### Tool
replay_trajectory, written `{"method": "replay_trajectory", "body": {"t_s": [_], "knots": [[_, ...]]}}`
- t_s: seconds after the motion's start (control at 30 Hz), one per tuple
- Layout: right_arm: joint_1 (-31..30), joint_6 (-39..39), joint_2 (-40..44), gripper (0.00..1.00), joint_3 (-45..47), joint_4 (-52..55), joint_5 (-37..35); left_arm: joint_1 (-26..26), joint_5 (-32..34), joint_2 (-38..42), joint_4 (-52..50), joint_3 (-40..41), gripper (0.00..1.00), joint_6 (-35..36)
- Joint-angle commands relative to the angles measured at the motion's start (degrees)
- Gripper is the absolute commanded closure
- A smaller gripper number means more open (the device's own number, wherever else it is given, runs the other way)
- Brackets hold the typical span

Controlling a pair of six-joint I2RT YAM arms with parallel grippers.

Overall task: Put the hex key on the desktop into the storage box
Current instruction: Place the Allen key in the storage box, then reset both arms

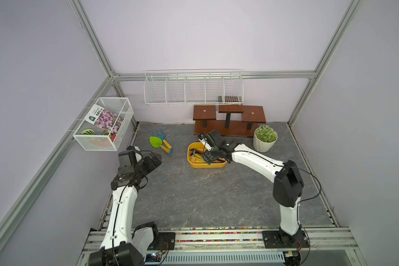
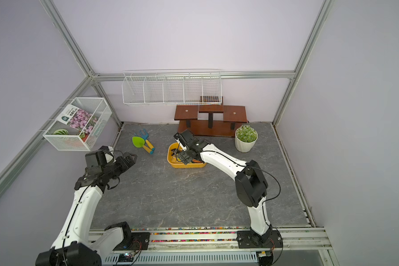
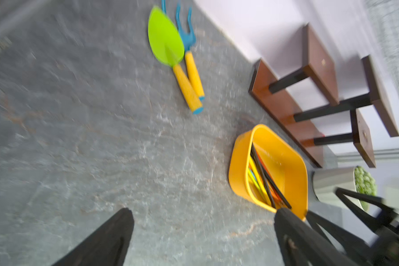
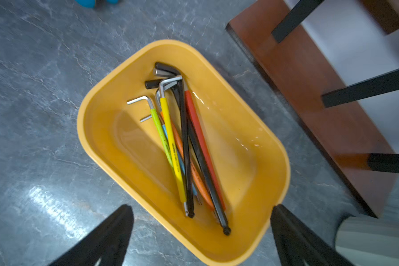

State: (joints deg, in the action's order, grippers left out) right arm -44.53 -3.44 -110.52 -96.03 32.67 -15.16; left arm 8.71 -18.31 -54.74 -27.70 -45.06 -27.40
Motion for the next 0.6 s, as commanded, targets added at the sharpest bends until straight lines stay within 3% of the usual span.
{"method": "replay_trajectory", "body": {"t_s": [0.0,0.17,0.47,0.57], "knots": [[0.47,5.13,4.63,0.01,6.46,-5.49,-4.61,-3.75,10.02,4.24,5.66,2.56,0.0,-1.8],[1.02,10.48,14.88,0.01,19.31,-11.13,-8.0,-10.64,19.97,1.56,12.94,3.38,0.0,-1.69],[4.73,20.35,28.29,0.01,38.34,-14.96,-26.11,-11.0,32.4,-5.13,24.0,7.99,0.0,4.13],[6.27,21.79,31.26,0.02,42.67,-15.62,-30.12,-11.0,33.12,-5.71,30.3,11.7,0.0,5.08]]}}
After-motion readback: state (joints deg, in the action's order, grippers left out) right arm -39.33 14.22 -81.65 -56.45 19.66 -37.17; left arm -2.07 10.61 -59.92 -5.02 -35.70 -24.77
